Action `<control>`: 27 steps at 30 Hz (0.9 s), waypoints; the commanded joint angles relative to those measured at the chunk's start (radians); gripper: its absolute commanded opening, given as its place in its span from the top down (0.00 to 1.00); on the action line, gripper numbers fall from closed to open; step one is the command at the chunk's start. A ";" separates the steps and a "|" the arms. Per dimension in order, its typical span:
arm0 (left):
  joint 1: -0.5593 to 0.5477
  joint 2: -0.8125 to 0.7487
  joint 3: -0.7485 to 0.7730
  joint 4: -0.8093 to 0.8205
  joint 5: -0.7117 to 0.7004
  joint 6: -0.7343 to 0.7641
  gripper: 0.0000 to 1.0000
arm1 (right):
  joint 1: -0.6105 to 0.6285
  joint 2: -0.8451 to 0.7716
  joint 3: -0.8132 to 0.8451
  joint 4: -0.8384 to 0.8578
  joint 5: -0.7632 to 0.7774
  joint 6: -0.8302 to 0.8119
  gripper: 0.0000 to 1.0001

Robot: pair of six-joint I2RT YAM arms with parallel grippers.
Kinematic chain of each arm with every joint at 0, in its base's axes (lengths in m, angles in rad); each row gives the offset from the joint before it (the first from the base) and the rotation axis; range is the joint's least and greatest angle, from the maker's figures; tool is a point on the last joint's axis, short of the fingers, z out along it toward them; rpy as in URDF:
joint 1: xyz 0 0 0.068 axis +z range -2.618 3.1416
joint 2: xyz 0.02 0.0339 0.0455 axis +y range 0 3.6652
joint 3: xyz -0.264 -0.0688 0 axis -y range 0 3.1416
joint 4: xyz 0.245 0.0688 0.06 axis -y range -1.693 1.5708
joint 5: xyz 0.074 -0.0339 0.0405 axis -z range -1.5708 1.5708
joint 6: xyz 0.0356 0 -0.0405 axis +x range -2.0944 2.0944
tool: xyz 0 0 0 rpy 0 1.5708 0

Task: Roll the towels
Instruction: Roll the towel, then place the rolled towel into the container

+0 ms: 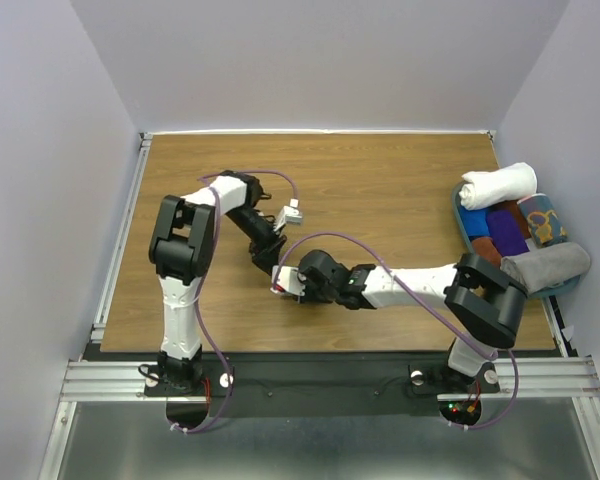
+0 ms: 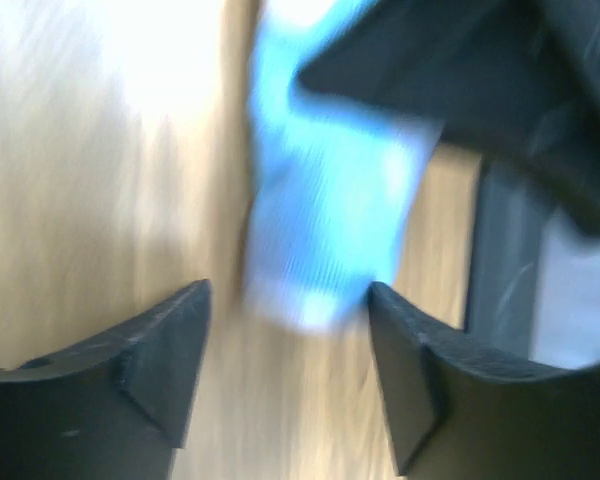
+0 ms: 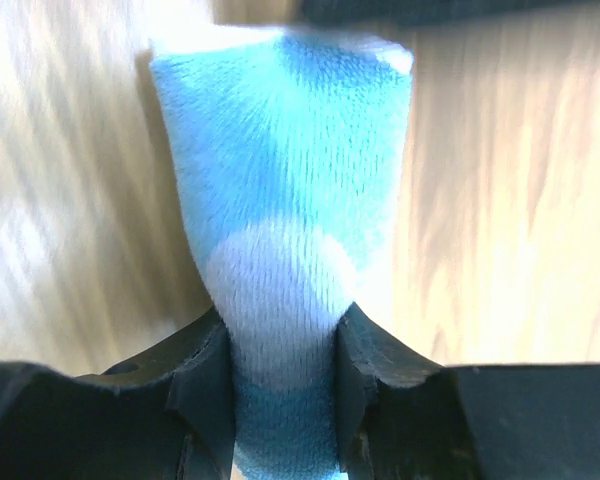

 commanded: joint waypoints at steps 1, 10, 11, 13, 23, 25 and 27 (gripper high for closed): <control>0.086 -0.139 -0.016 0.013 -0.211 0.055 0.21 | -0.029 -0.052 -0.038 -0.180 -0.089 0.115 1.00; 0.187 -0.355 -0.020 0.156 -0.193 -0.066 0.02 | -0.266 -0.124 0.041 -0.309 -0.290 0.314 0.99; 0.187 -0.381 -0.021 0.157 -0.188 -0.097 0.02 | -0.267 -0.135 0.055 -0.309 -0.288 0.326 0.99; 0.182 -0.445 -0.043 0.238 -0.167 -0.161 0.01 | -0.343 -0.172 0.086 -0.337 -0.262 0.354 0.99; 0.110 -0.579 -0.111 0.404 -0.151 -0.367 0.01 | -0.743 -0.334 0.222 -0.509 -0.179 0.327 0.99; 0.098 -0.578 -0.116 0.407 -0.138 -0.382 0.01 | -0.877 -0.354 0.248 -0.561 -0.180 0.291 0.99; 0.087 -0.576 -0.123 0.419 -0.131 -0.394 0.01 | -1.009 -0.354 0.282 -0.601 -0.186 0.222 0.99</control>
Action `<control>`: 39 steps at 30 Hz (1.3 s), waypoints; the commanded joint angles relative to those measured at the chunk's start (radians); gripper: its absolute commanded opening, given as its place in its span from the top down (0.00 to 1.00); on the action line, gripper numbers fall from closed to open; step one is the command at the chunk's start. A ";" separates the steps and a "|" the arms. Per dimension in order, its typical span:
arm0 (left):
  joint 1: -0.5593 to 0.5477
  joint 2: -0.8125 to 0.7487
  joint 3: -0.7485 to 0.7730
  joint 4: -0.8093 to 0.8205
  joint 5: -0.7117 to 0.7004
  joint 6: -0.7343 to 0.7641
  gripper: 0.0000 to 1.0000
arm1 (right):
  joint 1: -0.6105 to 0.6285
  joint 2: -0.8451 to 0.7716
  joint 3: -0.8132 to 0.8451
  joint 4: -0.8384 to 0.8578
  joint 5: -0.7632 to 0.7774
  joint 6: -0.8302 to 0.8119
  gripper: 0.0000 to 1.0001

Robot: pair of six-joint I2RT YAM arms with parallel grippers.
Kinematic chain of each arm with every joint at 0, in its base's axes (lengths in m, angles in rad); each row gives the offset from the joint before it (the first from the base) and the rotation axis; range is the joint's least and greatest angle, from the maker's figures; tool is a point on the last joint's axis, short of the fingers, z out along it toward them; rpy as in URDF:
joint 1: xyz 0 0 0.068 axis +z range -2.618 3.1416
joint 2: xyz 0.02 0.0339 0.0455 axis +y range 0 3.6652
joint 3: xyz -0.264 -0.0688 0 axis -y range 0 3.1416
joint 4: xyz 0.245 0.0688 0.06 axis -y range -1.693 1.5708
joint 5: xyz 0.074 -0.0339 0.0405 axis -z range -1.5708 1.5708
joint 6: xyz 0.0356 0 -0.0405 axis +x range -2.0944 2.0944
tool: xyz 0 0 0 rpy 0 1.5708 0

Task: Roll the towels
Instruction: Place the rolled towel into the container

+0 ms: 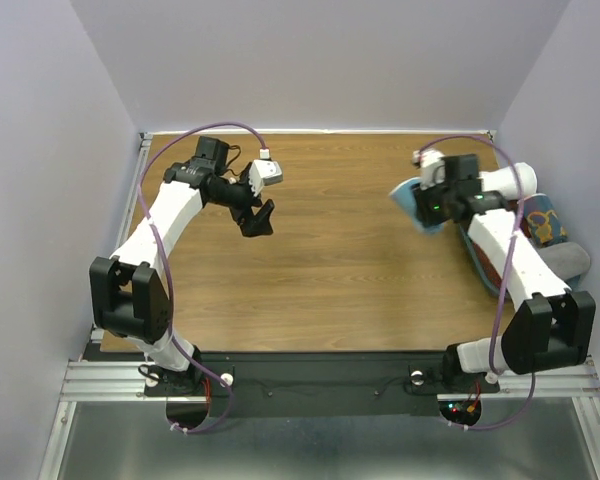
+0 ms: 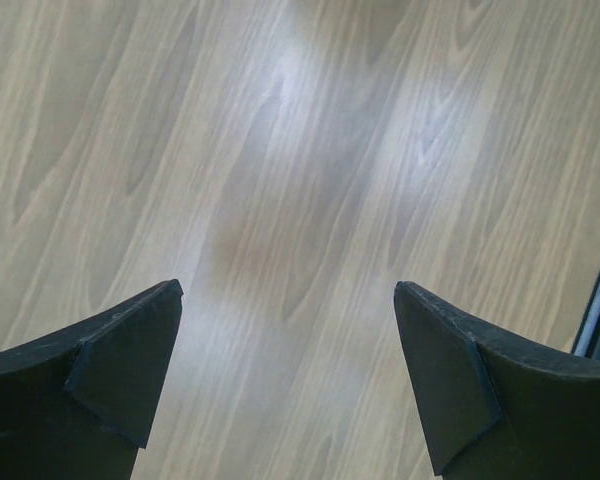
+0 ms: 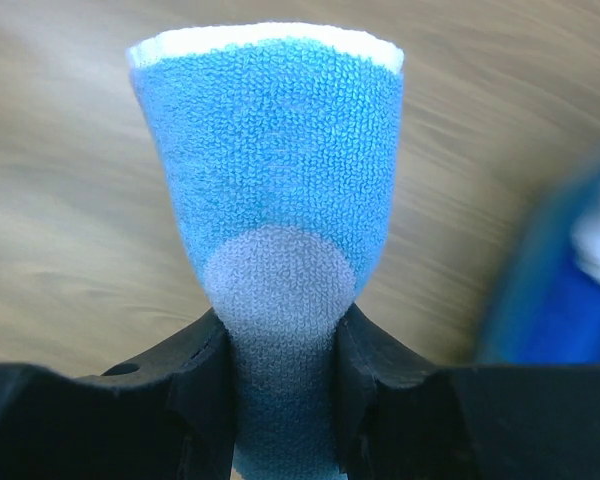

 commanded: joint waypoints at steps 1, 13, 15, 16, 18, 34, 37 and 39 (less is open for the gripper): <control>-0.025 -0.016 -0.027 0.043 0.051 -0.071 0.01 | -0.233 -0.023 0.081 -0.127 0.013 -0.117 0.99; -0.102 -0.021 -0.072 0.073 0.038 -0.089 0.01 | -0.665 0.224 0.374 -0.348 -0.142 -0.346 0.98; -0.103 -0.019 -0.070 0.070 0.036 -0.089 0.01 | -0.692 0.272 0.403 -0.380 -0.162 -0.367 0.97; -0.103 -0.016 -0.069 0.068 0.035 -0.091 0.01 | -0.700 0.283 0.411 -0.384 -0.163 -0.372 0.97; -0.103 -0.013 -0.064 0.060 0.036 -0.091 0.01 | -0.726 0.303 0.414 -0.394 -0.166 -0.395 0.97; -0.126 0.020 -0.062 0.059 0.024 -0.103 0.01 | -0.861 0.451 0.483 -0.380 -0.179 -0.495 0.96; -0.126 0.016 -0.075 0.060 0.015 -0.100 0.01 | -0.872 0.479 0.487 -0.366 -0.172 -0.498 0.96; -0.128 0.013 -0.081 0.060 0.012 -0.097 0.01 | -0.873 0.484 0.483 -0.349 -0.177 -0.481 0.94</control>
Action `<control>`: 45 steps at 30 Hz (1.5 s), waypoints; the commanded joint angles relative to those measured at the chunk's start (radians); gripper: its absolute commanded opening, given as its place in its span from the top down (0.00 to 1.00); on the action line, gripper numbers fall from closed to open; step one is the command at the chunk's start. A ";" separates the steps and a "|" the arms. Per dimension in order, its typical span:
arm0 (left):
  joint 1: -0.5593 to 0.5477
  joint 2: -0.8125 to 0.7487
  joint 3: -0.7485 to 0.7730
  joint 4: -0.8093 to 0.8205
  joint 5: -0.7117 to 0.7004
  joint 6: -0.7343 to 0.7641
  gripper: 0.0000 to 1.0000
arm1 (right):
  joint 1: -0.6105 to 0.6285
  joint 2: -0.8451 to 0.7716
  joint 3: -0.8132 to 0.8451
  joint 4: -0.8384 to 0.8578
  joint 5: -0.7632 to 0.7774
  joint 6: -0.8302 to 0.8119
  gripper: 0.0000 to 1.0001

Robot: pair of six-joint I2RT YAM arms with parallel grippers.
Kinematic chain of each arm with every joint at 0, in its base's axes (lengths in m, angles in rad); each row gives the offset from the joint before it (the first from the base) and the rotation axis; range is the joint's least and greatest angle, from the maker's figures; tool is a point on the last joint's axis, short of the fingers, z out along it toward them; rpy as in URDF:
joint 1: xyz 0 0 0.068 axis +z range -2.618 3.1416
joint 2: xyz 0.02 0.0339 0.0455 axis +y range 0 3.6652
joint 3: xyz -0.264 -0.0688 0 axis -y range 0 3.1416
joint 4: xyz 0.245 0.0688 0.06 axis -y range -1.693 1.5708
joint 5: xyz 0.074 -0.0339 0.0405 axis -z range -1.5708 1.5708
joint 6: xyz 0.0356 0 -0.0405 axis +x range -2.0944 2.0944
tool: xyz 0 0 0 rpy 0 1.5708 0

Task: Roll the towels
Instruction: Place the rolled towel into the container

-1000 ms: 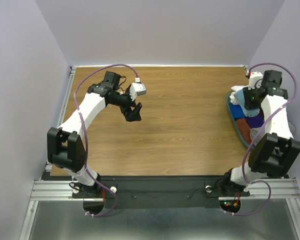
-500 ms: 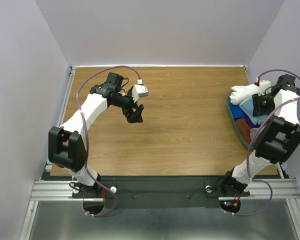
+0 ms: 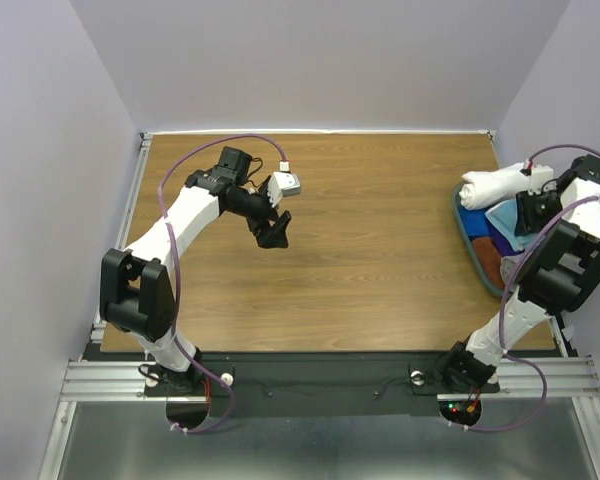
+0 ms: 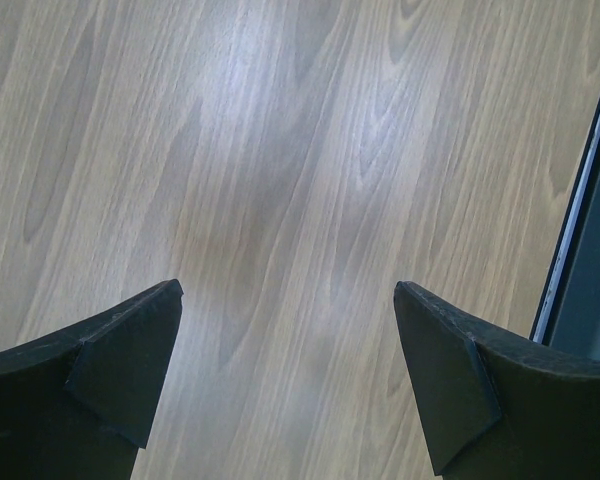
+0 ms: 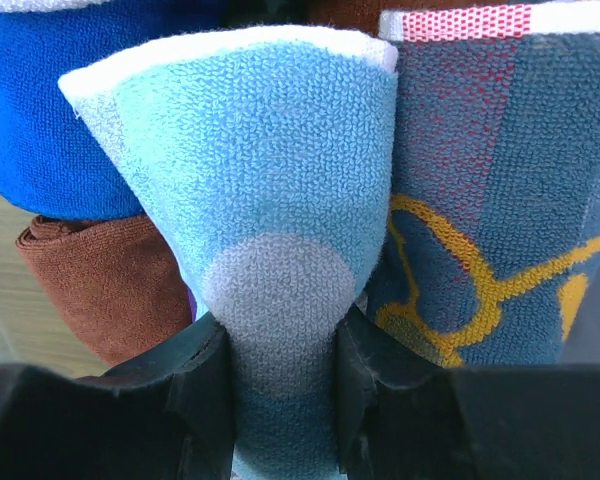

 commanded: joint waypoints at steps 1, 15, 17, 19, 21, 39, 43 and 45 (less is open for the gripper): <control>-0.004 -0.017 -0.018 -0.002 0.003 -0.006 0.01 | -0.015 0.013 0.029 0.032 -0.012 0.000 0.92; -0.007 -0.002 -0.018 0.016 0.006 -0.019 0.01 | -0.015 -0.054 0.029 0.029 -0.034 0.035 0.19; -0.007 -0.006 -0.019 0.022 0.003 -0.022 0.01 | -0.015 -0.065 0.040 0.023 -0.034 0.035 0.19; -0.007 -0.008 -0.022 0.027 0.000 -0.022 0.01 | -0.015 -0.076 0.054 0.011 -0.035 0.035 0.18; -0.007 -0.006 -0.022 0.027 0.000 -0.022 0.01 | -0.015 -0.085 0.065 -0.003 -0.038 0.041 0.18; 0.038 -0.049 0.011 0.126 0.087 -0.144 0.01 | 0.106 -0.161 0.246 -0.216 -0.232 0.102 0.16; 0.119 -0.057 0.039 0.151 0.158 -0.223 0.01 | 0.273 -0.188 0.264 -0.178 -0.235 0.234 0.14; 0.162 -0.072 0.041 0.166 0.154 -0.279 0.01 | 0.377 -0.186 0.266 -0.154 -0.258 0.314 0.14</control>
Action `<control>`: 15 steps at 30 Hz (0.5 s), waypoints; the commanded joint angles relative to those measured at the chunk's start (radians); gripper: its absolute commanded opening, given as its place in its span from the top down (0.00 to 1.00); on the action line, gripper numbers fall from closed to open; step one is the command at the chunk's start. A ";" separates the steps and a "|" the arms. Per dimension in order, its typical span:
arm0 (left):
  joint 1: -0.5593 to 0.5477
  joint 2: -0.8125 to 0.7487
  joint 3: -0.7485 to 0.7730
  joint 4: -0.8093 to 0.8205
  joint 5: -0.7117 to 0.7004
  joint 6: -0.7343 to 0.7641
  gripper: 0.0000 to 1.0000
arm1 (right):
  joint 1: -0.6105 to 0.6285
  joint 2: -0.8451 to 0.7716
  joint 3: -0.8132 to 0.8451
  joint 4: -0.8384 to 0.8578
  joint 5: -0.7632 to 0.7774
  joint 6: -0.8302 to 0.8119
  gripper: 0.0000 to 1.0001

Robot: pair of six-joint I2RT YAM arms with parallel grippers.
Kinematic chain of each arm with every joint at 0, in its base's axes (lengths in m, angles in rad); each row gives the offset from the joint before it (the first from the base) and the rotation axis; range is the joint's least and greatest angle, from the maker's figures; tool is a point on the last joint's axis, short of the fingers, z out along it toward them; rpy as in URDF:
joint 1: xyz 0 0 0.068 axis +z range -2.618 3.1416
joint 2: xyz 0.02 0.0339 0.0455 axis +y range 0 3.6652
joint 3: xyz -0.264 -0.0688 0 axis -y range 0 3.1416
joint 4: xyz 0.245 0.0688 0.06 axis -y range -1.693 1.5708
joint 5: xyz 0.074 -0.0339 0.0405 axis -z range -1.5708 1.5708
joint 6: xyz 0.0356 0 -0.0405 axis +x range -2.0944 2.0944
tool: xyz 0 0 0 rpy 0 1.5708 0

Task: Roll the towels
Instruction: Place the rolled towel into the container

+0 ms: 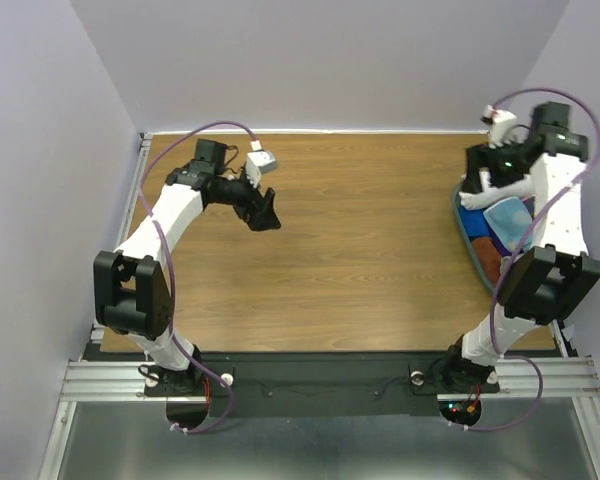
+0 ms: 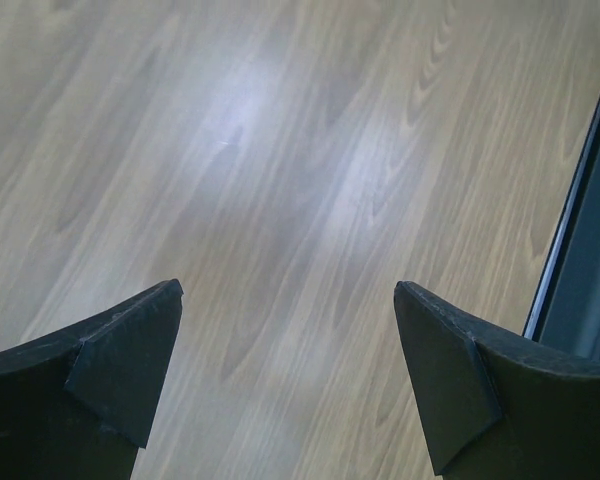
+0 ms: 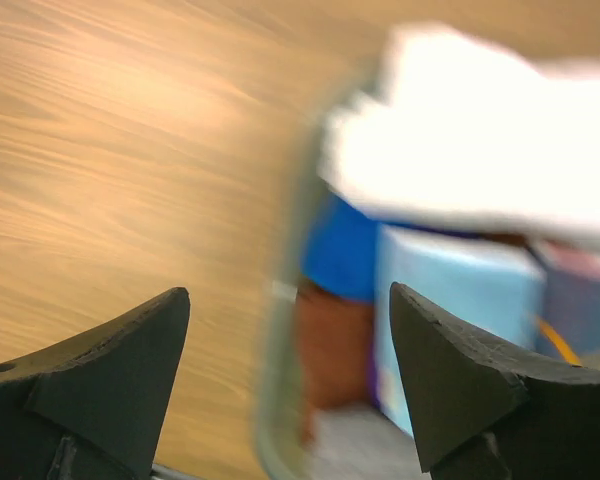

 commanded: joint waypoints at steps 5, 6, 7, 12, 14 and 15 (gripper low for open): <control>0.145 -0.145 0.014 0.080 -0.046 -0.138 0.01 | 0.299 -0.069 -0.073 0.129 -0.129 0.295 0.14; 0.153 -0.159 -0.014 0.081 -0.058 -0.128 0.01 | 0.347 -0.080 -0.144 0.186 -0.120 0.330 0.14; 0.159 -0.177 -0.032 0.087 -0.093 -0.130 0.01 | 0.372 -0.094 -0.195 0.212 -0.120 0.344 0.14; 0.161 -0.315 -0.181 0.150 -0.185 -0.116 0.01 | 0.548 -0.145 -0.436 0.346 -0.107 0.399 0.14; 0.161 -0.364 -0.264 0.167 -0.233 -0.101 0.01 | 0.592 -0.152 -0.534 0.378 -0.106 0.415 0.14; 0.159 -0.375 -0.287 0.169 -0.244 -0.089 0.01 | 0.639 -0.155 -0.565 0.408 -0.101 0.419 0.14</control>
